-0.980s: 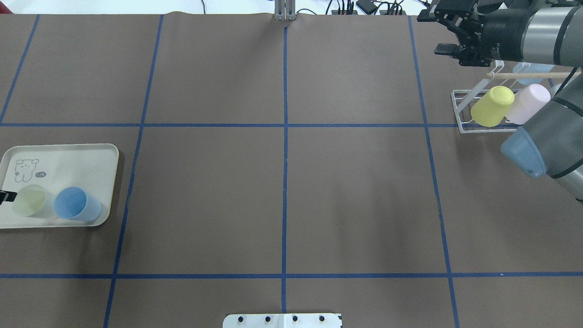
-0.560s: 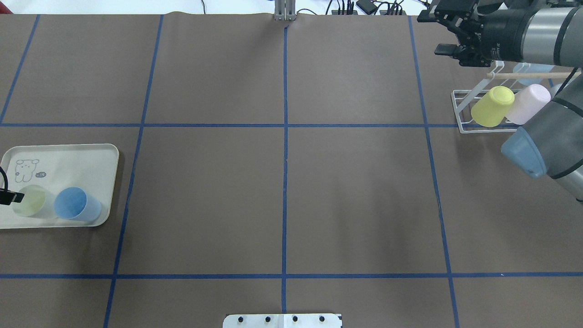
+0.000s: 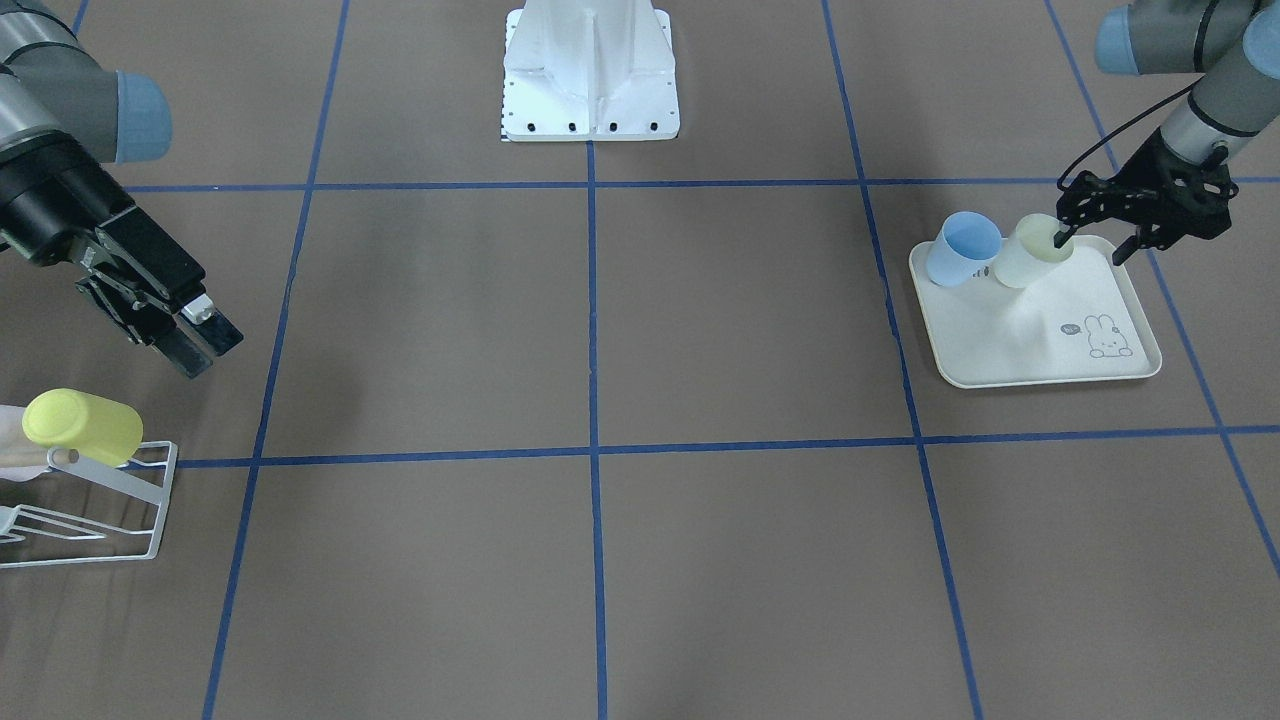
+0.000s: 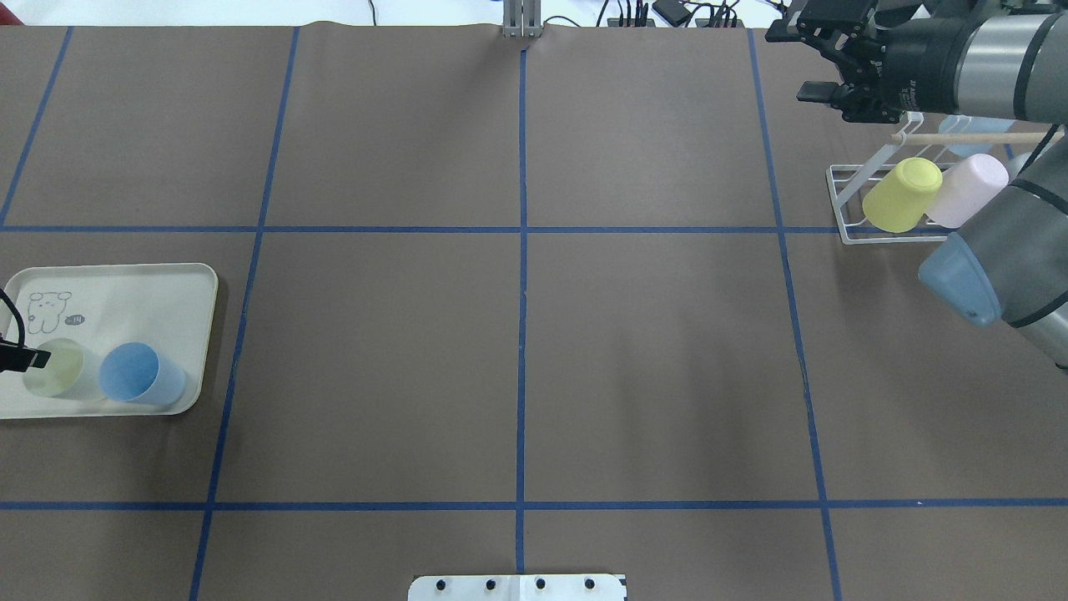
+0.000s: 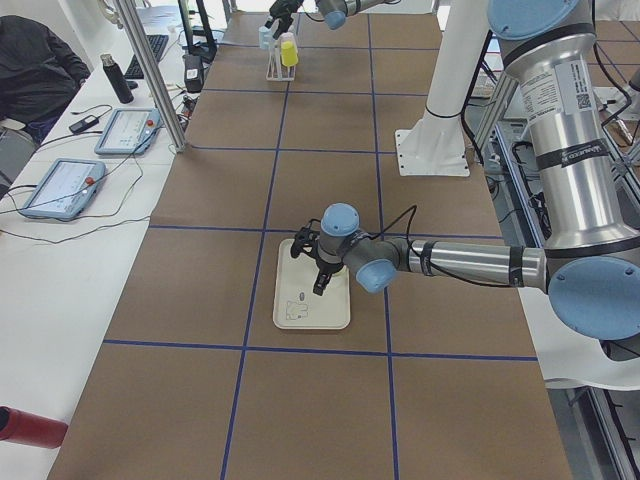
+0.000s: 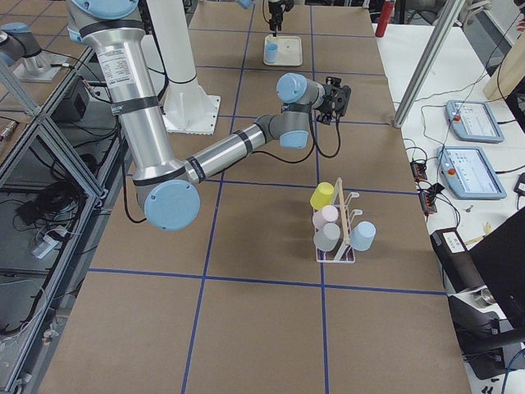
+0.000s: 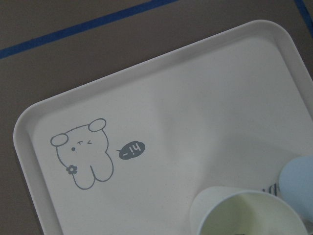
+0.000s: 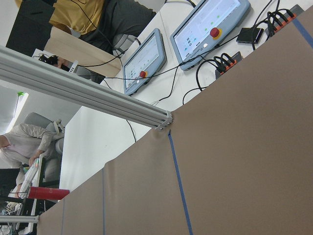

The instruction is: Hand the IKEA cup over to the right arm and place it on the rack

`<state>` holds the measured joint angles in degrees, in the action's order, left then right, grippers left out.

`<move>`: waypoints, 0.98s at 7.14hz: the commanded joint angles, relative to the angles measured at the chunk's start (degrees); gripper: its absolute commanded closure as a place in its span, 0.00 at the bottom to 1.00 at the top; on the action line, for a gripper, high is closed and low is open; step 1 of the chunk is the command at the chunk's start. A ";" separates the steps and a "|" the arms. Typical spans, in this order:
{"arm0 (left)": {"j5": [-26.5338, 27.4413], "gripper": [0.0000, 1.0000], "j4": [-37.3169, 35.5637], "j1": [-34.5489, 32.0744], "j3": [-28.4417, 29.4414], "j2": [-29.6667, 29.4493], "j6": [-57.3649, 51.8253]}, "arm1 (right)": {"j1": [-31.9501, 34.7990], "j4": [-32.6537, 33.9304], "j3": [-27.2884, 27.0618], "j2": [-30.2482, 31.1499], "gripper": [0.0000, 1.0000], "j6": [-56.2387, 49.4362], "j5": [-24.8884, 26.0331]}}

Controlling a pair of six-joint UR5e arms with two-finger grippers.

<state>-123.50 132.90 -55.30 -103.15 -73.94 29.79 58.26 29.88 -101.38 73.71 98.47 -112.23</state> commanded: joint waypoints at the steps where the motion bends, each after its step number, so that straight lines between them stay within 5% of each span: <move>1: 0.01 0.18 -0.01 0.63 0.23 -0.33 0.09 | 0.01 0.00 -0.13 0.03 0.00 -0.04 0.00; 7: -0.08 0.46 -0.01 2.12 0.59 -0.86 0.79 | 0.01 0.00 -0.31 0.38 0.00 -0.21 0.00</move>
<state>-123.51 132.89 -53.35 -102.58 -74.72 30.46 58.27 29.88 -101.63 74.09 98.29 -112.24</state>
